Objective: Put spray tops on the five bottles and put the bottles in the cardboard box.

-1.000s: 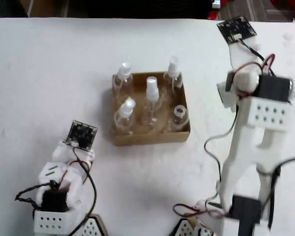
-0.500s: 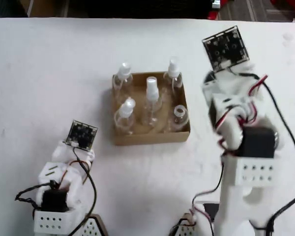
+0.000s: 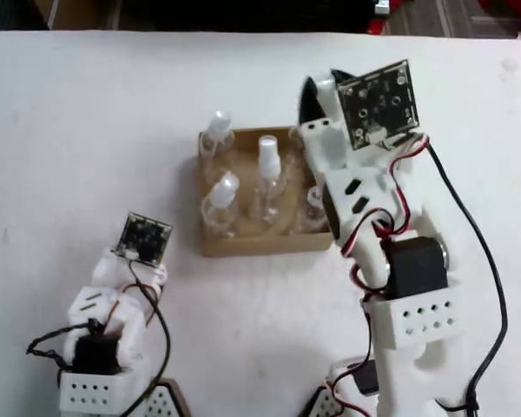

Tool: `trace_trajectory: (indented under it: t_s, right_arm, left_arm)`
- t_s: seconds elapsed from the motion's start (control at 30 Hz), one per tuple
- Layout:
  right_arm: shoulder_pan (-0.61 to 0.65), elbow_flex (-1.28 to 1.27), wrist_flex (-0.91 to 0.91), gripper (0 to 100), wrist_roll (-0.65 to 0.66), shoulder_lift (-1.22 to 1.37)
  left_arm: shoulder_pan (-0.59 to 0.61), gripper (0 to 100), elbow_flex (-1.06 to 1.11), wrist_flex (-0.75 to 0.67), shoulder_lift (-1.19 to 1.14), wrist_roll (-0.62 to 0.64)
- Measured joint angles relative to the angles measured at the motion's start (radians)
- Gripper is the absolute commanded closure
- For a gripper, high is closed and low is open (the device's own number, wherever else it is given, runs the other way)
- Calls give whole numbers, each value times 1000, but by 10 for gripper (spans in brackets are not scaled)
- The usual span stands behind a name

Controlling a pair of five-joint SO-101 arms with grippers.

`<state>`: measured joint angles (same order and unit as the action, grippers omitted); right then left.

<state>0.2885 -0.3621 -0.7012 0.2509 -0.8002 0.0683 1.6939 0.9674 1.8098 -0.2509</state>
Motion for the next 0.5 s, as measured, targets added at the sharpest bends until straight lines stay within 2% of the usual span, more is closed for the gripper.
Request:
trace_trajectory:
  t_s: [0.5]
  right_arm:
    - [0,-81,92,983,0,2]
  left_arm:
    - [0,976,0,0,0,0]
